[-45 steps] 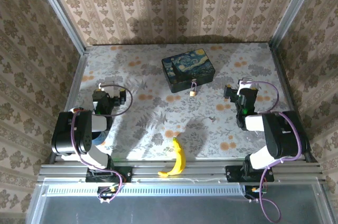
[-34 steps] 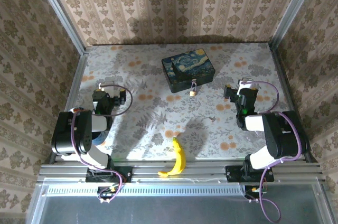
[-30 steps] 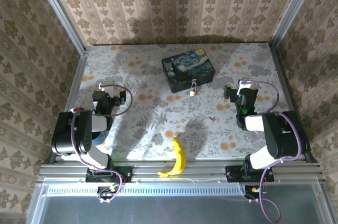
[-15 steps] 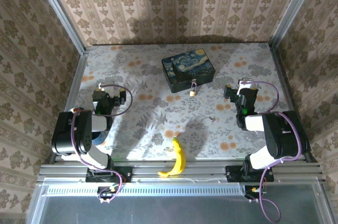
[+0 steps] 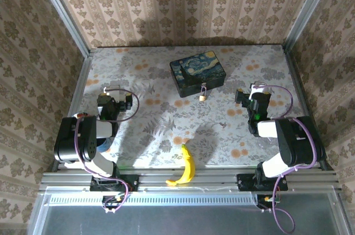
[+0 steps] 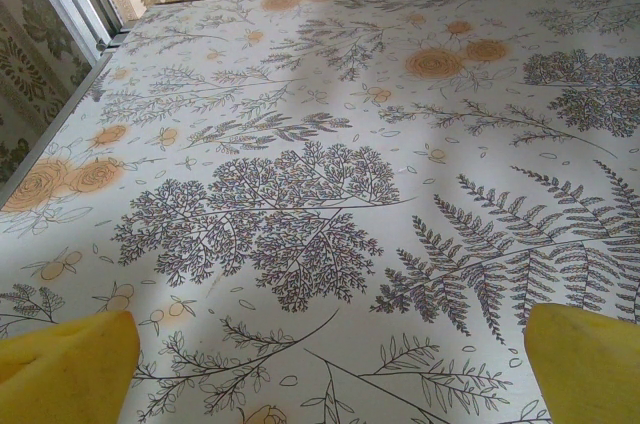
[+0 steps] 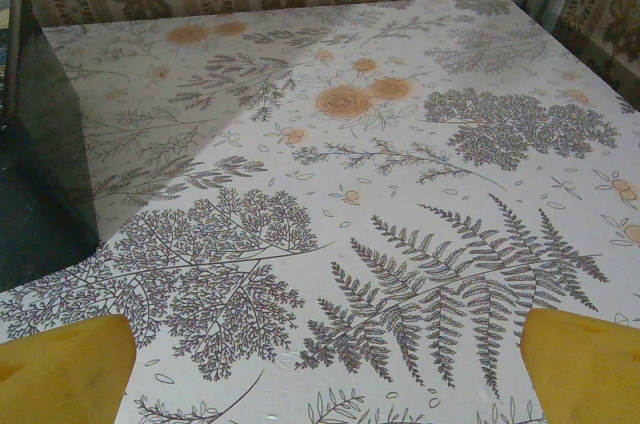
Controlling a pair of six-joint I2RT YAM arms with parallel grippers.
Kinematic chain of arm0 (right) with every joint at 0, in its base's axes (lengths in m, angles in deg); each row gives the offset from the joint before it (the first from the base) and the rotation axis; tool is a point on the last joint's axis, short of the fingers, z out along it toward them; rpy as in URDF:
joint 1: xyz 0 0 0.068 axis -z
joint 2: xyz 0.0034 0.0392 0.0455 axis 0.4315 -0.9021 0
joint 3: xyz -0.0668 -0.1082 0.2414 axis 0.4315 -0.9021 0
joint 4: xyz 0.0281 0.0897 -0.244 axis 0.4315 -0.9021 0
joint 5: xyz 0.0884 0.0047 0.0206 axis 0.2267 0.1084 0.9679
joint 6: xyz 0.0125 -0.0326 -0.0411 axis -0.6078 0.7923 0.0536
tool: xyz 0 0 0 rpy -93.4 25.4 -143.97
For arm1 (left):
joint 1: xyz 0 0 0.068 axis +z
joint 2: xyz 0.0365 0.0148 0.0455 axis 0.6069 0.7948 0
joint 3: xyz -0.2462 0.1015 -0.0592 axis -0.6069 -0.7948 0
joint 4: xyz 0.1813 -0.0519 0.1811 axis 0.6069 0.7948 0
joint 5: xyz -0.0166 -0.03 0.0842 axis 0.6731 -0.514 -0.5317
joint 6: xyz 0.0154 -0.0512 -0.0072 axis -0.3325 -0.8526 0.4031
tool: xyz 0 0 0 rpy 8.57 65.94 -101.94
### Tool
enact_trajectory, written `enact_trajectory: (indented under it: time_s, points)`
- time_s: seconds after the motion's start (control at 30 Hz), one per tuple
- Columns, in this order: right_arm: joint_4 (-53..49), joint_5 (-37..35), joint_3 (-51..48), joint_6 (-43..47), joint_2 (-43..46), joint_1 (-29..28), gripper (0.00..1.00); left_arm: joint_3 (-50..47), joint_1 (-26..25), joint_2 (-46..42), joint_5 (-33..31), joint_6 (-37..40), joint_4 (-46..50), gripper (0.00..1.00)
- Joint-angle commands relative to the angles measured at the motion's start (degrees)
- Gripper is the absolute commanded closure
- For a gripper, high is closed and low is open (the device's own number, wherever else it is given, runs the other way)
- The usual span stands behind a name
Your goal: Unlock the padlock with the key
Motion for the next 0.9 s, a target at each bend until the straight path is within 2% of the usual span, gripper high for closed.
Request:
enact_trajectory:
  time_s: [0.0,0.23,0.47,0.6,0.7,0.87]
  points:
    - [1.8,-1.9,-0.5,-0.1,-0.1,-0.4,0.0,0.0,-0.1,-0.6,0.5,1.1,-0.8,0.0]
    - [-0.9,-1.3,0.6,0.5,1.1,-0.6,0.0,-2.5,-0.2,-3.6,-0.4,0.9,-3.3,0.0]
    - [-2.9,0.6,1.4,1.8,1.9,-1.0,0.0,-4.0,-1.2,-12.4,-3.4,1.1,1.3,0.0]
    - [-13.7,-3.4,3.9,0.8,7.1,-1.7,0.0,-4.0,-1.7,-18.7,-4.6,0.5,6.5,0.0]
    - [-20.3,-5.0,3.7,-0.2,14.3,-2.0,0.0,-3.4,-1.9,-24.2,-5.3,-1.6,12.3,0.0]
    - [-38.5,-7.2,6.4,-3.2,26.5,-3.9,0.0,-2.3,-2.3,-34.0,-6.4,-7.8,23.9,0.0]
